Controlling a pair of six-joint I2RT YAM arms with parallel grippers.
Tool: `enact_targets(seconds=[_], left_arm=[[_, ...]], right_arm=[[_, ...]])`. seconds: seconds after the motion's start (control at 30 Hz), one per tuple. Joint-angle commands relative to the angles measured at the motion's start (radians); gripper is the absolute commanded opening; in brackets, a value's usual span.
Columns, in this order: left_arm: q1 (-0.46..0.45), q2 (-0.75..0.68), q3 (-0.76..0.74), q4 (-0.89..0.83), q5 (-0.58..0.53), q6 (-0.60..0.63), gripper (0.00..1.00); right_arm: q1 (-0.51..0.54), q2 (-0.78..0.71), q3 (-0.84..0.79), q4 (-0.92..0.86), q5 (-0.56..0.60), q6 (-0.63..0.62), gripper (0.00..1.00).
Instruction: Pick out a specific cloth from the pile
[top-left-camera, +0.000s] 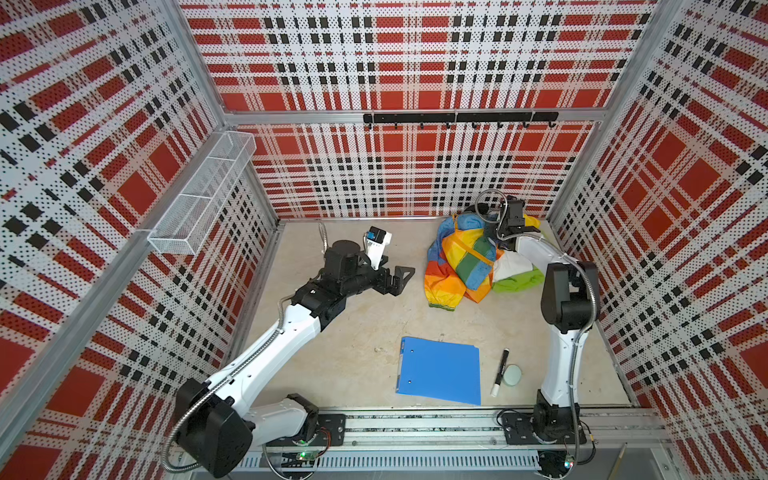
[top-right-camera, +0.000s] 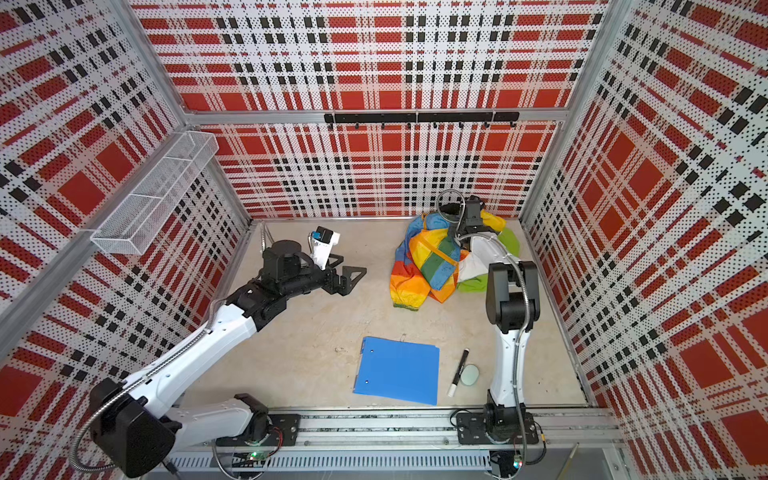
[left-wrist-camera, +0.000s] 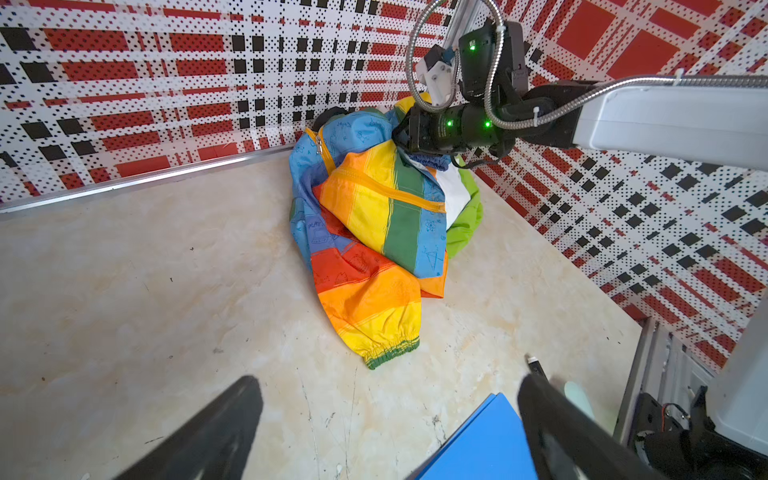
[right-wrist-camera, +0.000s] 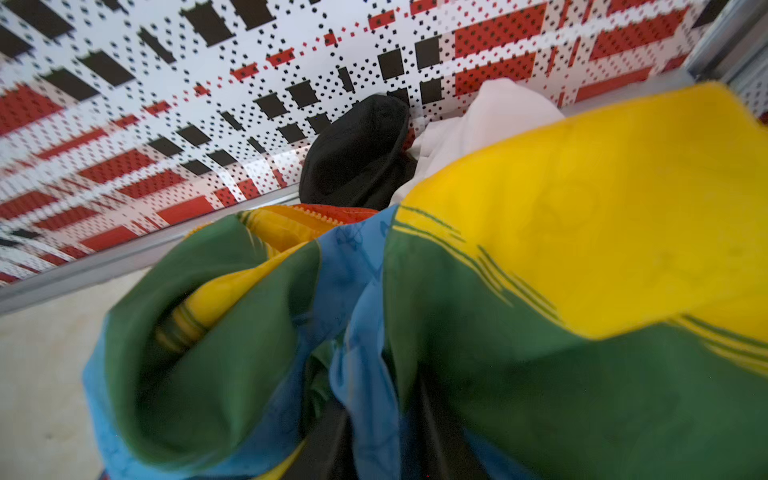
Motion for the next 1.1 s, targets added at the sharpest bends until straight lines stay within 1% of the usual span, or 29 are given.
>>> enact_targets(seconds=[0.0, 0.17, 0.23, 0.33, 0.4, 0.57, 0.67, 0.8, 0.9, 1.07], left_arm=[[-0.004, -0.018, 0.026, 0.009, 0.013, 0.002, 0.99], [-0.001, -0.023, 0.023, 0.013, 0.016, 0.006, 0.99], [-0.001, -0.026, 0.021, 0.015, 0.017, 0.007, 0.99], [0.002, -0.028, 0.018, 0.02, 0.022, 0.009, 0.99], [0.0, -0.028, 0.017, 0.023, 0.031, 0.01, 0.99], [0.0, -0.02, 0.013, 0.032, 0.078, 0.012, 0.99], [0.0, -0.015, 0.01, 0.039, 0.1, 0.012, 0.99], [-0.003, -0.024, 0.009, 0.039, 0.084, 0.011, 0.99], [-0.003, -0.029, 0.007, 0.04, 0.079, 0.012, 0.99], [-0.001, -0.03, 0.01, 0.041, 0.093, 0.008, 0.99]], right_arm=[[0.001, -0.106, -0.06, 0.035, 0.001, -0.006, 0.37], [-0.009, -0.227, -0.178, 0.08, -0.008, -0.011, 0.54], [-0.019, -0.276, -0.225, 0.096, -0.019, -0.01, 0.58], [-0.045, -0.365, -0.317, 0.135, -0.041, 0.003, 0.62], [-0.079, -0.426, -0.382, 0.16, -0.071, 0.021, 0.65], [-0.202, -0.545, -0.544, 0.226, -0.156, 0.077, 0.69], [-0.263, -0.561, -0.605, 0.239, -0.188, 0.092, 0.7], [-0.338, -0.556, -0.686, 0.29, -0.243, 0.116, 0.73], [-0.39, -0.509, -0.702, 0.292, -0.295, 0.119, 0.74], [-0.42, -0.43, -0.705, 0.304, -0.314, 0.114, 0.75]])
